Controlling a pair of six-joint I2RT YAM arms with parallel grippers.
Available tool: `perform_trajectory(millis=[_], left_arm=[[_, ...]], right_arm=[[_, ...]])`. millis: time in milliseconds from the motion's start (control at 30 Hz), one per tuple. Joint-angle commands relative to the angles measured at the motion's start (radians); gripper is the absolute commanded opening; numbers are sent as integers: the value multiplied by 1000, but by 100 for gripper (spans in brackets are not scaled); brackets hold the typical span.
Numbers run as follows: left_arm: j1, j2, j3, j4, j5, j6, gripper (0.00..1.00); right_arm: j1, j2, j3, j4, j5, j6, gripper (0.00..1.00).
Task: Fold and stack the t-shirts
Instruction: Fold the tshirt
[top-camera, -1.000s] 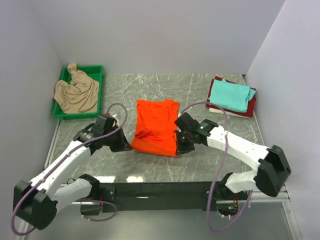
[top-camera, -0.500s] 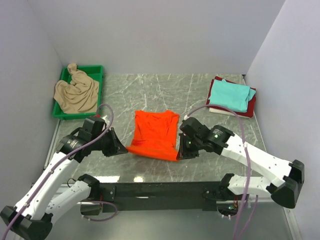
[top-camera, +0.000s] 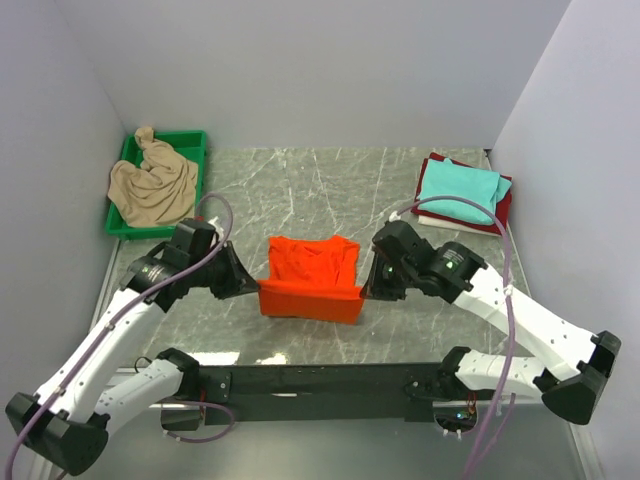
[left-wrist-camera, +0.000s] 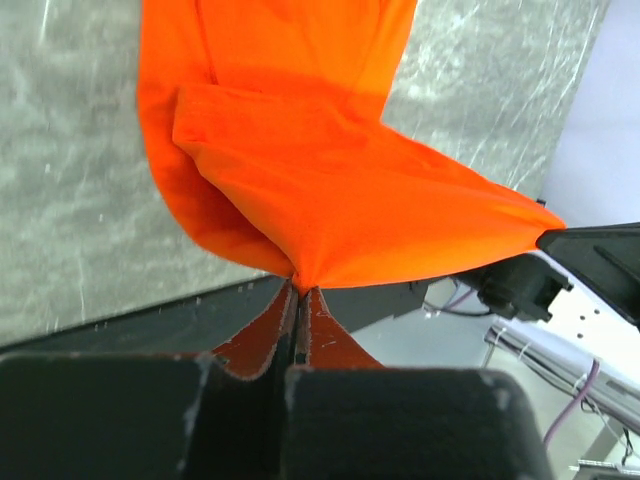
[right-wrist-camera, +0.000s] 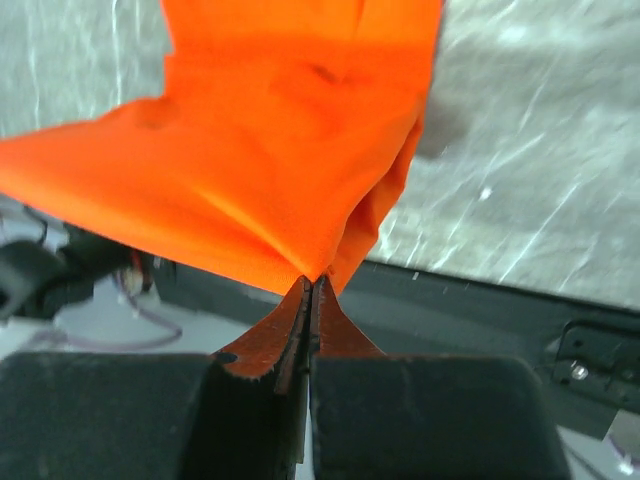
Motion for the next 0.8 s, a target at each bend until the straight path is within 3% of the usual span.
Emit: perform_trajectory(millis=[0,133,767], left_arm=[[9,29,26,99,-92,33,0],[27,100,44,191,-92,40,0],[177,411,98,495,15,103,0]], right_arm=[[-73,20,50,-42,102,-75,0],[-168,49,107,-2,108,-138,0],[-345,424,357,128,148,-390,0]])
